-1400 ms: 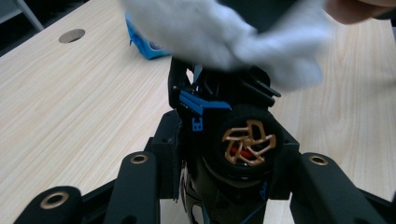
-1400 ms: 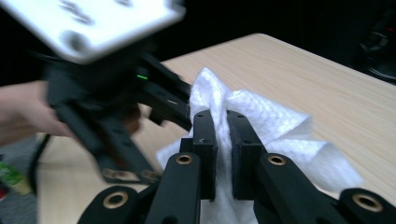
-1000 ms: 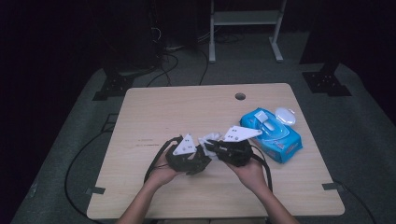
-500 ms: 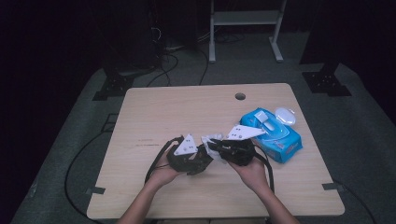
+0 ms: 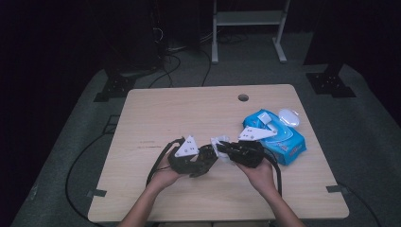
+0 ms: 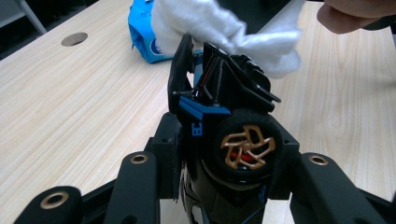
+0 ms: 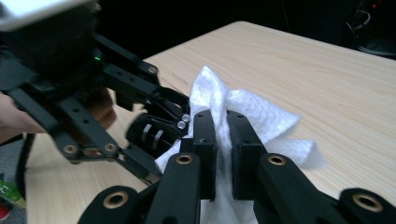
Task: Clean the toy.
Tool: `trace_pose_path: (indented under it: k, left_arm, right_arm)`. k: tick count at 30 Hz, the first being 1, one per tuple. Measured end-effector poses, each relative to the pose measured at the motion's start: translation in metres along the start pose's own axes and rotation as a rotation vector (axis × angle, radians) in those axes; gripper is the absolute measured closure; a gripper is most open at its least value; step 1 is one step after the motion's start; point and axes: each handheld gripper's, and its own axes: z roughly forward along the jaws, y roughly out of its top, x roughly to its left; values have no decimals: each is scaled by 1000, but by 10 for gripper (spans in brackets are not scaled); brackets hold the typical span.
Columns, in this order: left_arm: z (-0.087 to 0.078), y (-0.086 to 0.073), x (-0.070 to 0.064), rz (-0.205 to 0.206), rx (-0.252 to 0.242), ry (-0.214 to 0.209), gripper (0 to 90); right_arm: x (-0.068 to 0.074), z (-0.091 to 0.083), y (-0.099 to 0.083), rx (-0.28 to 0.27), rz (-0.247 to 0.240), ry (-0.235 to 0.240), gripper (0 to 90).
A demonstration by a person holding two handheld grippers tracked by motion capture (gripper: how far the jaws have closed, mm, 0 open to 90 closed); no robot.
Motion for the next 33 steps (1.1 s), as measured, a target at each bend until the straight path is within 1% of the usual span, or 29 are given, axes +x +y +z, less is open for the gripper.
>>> trace_pose_path:
  k: [1, 3, 5, 6, 7, 8, 10, 11, 12, 13, 14, 16, 18, 20, 22, 24, 25, 27, 28, 29, 30, 32, 33]
  left_arm:
    - [0, 0, 0, 0, -2, -1, 573]
    - [0, 0, 0, 0, 4, 2, 573]
    - [-1, 0, 0, -3, 4, 4, 573]
    - [-1, 0, 1, -4, 4, 2, 573]
    - [-1, 0, 1, -3, 3, 2, 573]
    - [-1, 0, 0, -4, 0, 1, 573]
    - [-1, 0, 1, -6, -5, -1, 573]
    - [-2, 0, 1, -6, -6, 1, 573]
    - [-2, 0, 1, -7, -6, 3, 573]
    - [-3, 0, 2, -7, -6, 5, 572]
    - [-4, -1, 2, -6, -5, 8, 573]
    - [-4, -1, 2, -10, -6, 8, 573]
    - [-3, -1, 2, -8, -8, 6, 573]
    - [-4, 0, 2, -17, -18, 4, 573]
    - [-5, 0, 3, -14, -19, 4, 573]
    - [-5, 0, 3, -17, -20, 5, 573]
    - [-5, 0, 3, -19, -18, 8, 573]
    - [-5, -1, 3, -18, -16, 10, 573]
    - [-5, -1, 3, -15, -18, 10, 573]
    - [-6, -1, 3, -15, -20, 9, 573]
    - [-5, -1, 3, -15, -24, 8, 573]
    - [-5, 0, 3, -13, -18, 8, 573]
    - [-5, 0, 3, -13, -18, 8, 573]
  right_arm:
    - [0, 0, 1, -12, -5, 17, 823]
    - [-1, 1, 0, -9, 2, 24, 823]
    - [-6, 3, -3, 5, 6, 3, 823]
    - [-8, 4, -5, 16, 4, -22, 823]
    - [-11, 4, -7, 20, 19, -22, 823]
    - [-11, 3, -7, 12, 39, -8, 823]
    - [-5, 2, -3, -12, 33, 12, 823]
    - [-2, 2, 0, -21, 15, 22, 823]
    - [0, 3, 2, -21, -5, 14, 823]
    - [0, 4, 2, -17, -8, 13, 823]
    - [-2, 5, 1, -13, 0, 13, 823]
    - [-9, 5, -5, 2, 17, -10, 823]
    - [-14, 4, -11, 14, 61, -5, 823]
    - [-11, 3, -8, -3, 52, 2, 823]
    - [-4, 1, -2, -20, 18, 14, 823]
    - [-3, 3, -1, -16, 4, 9, 823]
    - [-4, 4, -2, -12, 8, 5, 823]
    - [-10, 5, -8, 7, 32, -9, 823]
    - [-12, 5, -10, 11, 47, -5, 823]
    - [-12, 3, -10, 4, 49, -2, 823]
    - [-9, 2, -8, -4, 40, 1, 823]
    - [-2, 0, -2, -21, 8, 9, 823]
    - [-1, 0, -1, -22, -4, 10, 823]
